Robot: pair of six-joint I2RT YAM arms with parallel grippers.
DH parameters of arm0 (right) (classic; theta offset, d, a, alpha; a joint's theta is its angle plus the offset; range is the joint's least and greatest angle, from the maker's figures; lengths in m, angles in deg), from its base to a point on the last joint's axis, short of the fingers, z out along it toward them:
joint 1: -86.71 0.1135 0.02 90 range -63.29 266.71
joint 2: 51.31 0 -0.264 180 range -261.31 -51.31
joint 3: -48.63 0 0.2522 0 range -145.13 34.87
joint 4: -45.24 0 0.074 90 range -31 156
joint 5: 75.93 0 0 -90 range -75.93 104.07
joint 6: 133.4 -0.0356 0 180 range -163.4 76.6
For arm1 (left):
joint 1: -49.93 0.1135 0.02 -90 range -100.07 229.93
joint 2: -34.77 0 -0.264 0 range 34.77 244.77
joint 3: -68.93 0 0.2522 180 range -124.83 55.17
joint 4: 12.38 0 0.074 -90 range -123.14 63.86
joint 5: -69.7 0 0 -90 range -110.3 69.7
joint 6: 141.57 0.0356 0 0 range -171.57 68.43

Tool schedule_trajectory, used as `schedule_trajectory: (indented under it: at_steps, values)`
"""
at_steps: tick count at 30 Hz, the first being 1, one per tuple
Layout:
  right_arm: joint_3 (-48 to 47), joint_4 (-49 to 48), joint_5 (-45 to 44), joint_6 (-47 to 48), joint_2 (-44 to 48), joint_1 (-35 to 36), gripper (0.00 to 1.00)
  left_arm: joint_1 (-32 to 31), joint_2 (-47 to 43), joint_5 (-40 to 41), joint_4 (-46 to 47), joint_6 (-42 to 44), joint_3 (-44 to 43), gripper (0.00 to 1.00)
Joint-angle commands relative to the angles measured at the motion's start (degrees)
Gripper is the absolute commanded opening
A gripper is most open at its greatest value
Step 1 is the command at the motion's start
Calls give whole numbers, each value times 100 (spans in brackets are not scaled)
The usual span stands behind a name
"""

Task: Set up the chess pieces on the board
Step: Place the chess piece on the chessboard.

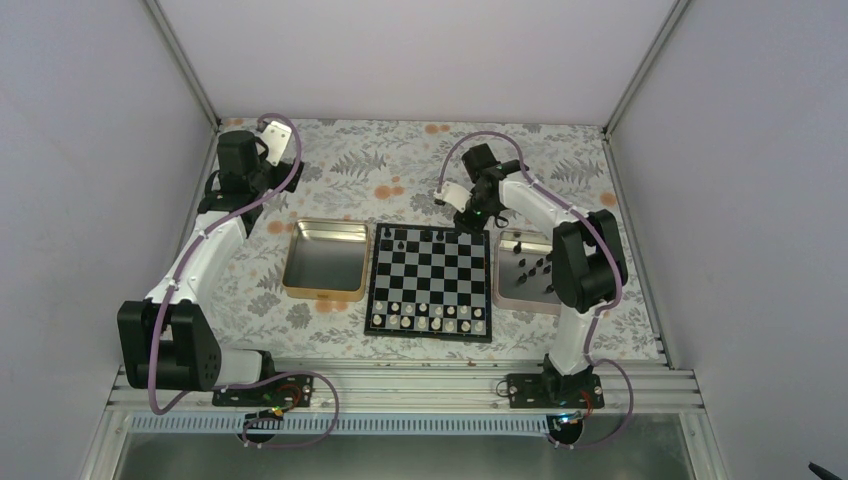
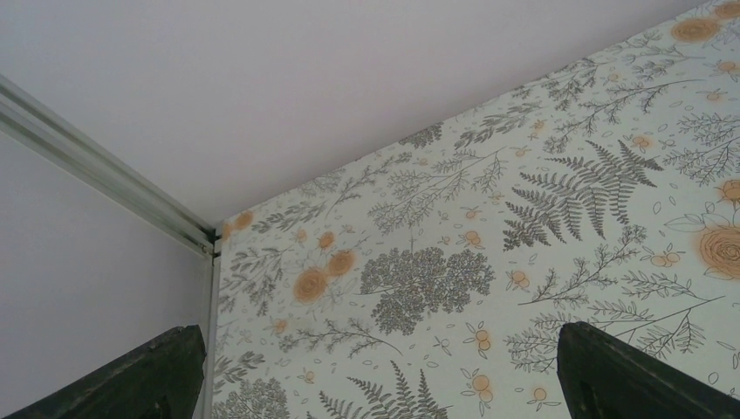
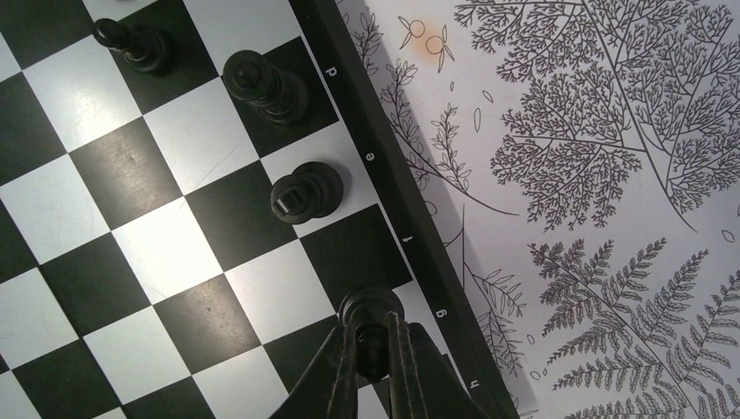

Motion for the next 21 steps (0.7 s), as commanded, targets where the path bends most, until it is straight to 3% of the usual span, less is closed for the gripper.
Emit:
schedule_trajectory:
  at_steps: [1, 21]
  values:
    - [34, -124, 189, -88, 3, -24, 7, 39, 9, -100, 91, -55, 18, 100]
    - [-395, 15, 242, -21, -521, 160, 7, 37, -9, -108, 105, -38, 68, 100]
